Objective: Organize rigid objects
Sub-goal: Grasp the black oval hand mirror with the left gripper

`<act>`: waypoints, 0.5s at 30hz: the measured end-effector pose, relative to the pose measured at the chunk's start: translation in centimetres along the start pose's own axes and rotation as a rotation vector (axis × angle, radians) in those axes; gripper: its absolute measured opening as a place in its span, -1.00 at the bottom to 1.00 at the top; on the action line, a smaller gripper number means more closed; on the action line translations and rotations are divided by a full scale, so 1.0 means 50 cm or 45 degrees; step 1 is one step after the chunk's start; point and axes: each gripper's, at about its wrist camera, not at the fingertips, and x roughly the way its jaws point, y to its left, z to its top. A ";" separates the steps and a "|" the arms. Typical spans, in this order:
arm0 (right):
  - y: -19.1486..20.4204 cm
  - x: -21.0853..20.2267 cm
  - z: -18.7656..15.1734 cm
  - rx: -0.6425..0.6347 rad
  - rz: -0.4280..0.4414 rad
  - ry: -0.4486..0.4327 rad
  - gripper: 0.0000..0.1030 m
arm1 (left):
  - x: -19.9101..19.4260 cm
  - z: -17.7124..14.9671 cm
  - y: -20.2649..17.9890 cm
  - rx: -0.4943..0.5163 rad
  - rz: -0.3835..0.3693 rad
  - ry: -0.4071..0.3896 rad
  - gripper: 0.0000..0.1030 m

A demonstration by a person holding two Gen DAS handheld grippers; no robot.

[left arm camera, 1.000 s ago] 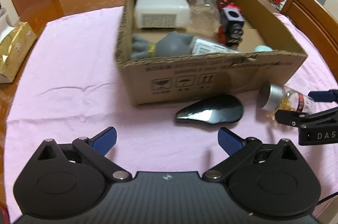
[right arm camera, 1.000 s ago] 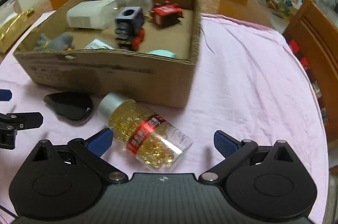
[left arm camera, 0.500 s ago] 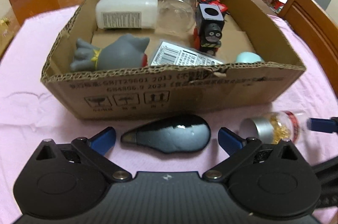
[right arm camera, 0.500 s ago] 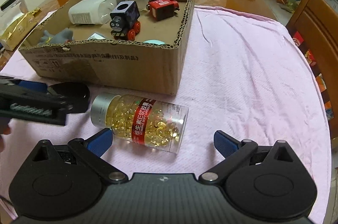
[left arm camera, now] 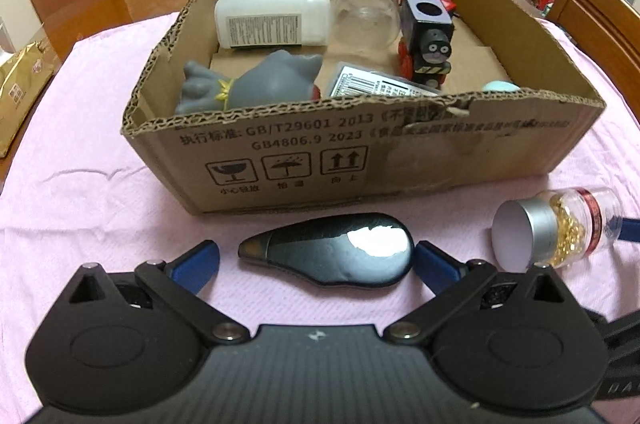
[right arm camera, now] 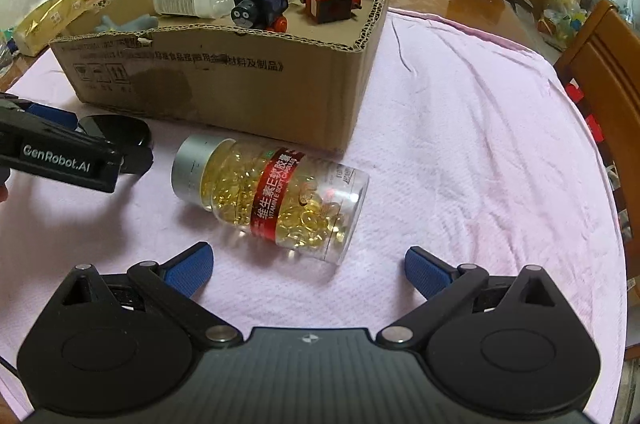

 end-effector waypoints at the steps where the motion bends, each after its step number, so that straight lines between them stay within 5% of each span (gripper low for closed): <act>1: 0.001 0.000 -0.001 0.003 -0.002 -0.006 1.00 | 0.004 0.007 -0.006 0.001 0.002 0.002 0.99; 9: 0.007 -0.003 -0.007 0.034 -0.023 -0.035 1.00 | 0.014 0.033 -0.016 0.028 -0.016 0.008 0.74; 15: 0.019 -0.002 0.007 0.046 -0.012 0.029 1.00 | 0.014 0.033 0.031 0.019 -0.007 0.021 0.74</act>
